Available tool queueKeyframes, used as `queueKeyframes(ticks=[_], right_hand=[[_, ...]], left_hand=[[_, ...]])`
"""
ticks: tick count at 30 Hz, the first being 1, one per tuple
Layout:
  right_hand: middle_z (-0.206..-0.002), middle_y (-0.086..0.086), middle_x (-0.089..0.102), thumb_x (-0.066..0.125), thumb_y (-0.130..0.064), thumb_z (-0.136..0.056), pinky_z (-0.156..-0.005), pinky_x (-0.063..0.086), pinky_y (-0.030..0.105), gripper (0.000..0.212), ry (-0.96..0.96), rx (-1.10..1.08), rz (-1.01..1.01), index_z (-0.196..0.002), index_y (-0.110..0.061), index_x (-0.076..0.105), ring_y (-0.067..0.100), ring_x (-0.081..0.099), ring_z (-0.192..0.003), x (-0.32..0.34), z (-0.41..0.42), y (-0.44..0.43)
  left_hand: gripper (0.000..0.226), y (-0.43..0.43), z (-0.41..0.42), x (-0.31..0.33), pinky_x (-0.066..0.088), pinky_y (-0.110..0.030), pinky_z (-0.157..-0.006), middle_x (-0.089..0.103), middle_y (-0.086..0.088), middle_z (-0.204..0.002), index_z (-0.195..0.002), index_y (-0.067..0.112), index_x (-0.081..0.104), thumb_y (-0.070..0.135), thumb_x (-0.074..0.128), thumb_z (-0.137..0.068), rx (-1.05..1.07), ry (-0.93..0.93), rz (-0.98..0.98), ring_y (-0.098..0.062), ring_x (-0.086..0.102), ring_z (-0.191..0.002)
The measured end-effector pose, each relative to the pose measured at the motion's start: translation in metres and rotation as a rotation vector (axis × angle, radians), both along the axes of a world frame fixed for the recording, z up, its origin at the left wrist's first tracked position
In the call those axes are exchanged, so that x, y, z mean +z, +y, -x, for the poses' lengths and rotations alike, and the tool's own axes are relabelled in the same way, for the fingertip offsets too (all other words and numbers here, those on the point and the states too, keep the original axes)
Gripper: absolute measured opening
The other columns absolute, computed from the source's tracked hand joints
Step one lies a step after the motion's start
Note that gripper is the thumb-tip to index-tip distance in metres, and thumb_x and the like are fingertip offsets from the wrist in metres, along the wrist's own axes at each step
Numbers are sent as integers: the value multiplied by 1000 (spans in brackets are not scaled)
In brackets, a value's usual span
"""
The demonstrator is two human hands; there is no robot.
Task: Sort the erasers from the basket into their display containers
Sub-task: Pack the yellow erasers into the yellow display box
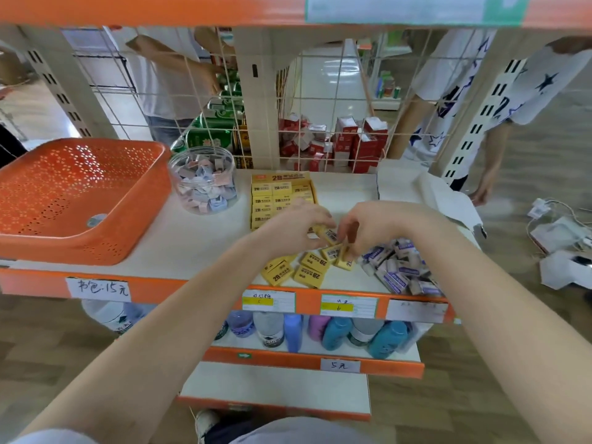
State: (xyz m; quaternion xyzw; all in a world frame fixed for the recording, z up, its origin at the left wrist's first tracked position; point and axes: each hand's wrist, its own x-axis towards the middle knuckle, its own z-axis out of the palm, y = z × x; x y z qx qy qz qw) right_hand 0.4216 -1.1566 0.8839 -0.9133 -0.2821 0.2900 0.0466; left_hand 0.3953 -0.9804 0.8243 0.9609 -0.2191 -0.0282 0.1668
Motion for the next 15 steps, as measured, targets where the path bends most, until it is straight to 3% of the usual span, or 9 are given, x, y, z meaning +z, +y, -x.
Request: queueKeyframes(ticks=[4, 8, 12, 15], right_hand=[[-88, -15, 52, 80, -33, -70, -77, 43, 28, 37, -25, 5, 18, -98, -35, 56, 12, 52, -88, -13, 1, 1], [-85, -16, 57, 79, -29, -73, -72, 43, 23, 27, -37, -4, -75, -94, -30, 63, 8, 55, -82, -12, -1, -3], [-84, -14, 62, 76, -27, -77, -66, 42, 18, 21, -67, -43, -196, -96, -26, 66, 6, 58, -80, 0, -6, -6], [-89, -6, 68, 75, -24, -78, -76, 47, 25, 18, -52, -87, -323, -92, -24, 65, 11, 62, -85, 5, -11, -3]], left_hand=[[39, -5, -7, -4, 34, -42, -103, 57, 11, -127, -126, 25, 58, 36, 62, -89, 1, 14, -48, -17, 38, -119], [36, -6, -10, -3, 39, -38, -94, 62, 8, -113, -119, 24, 62, 38, 67, -85, 32, -18, -3, -17, 41, -109], [32, -4, -7, -2, 40, -32, -94, 61, 9, -113, -114, 25, 62, 37, 67, -85, 129, -110, 180, -12, 44, -112], [30, 1, -8, 4, 43, -29, -94, 61, 10, -114, -112, 24, 62, 31, 69, -84, 258, -162, 337, -9, 50, -109]])
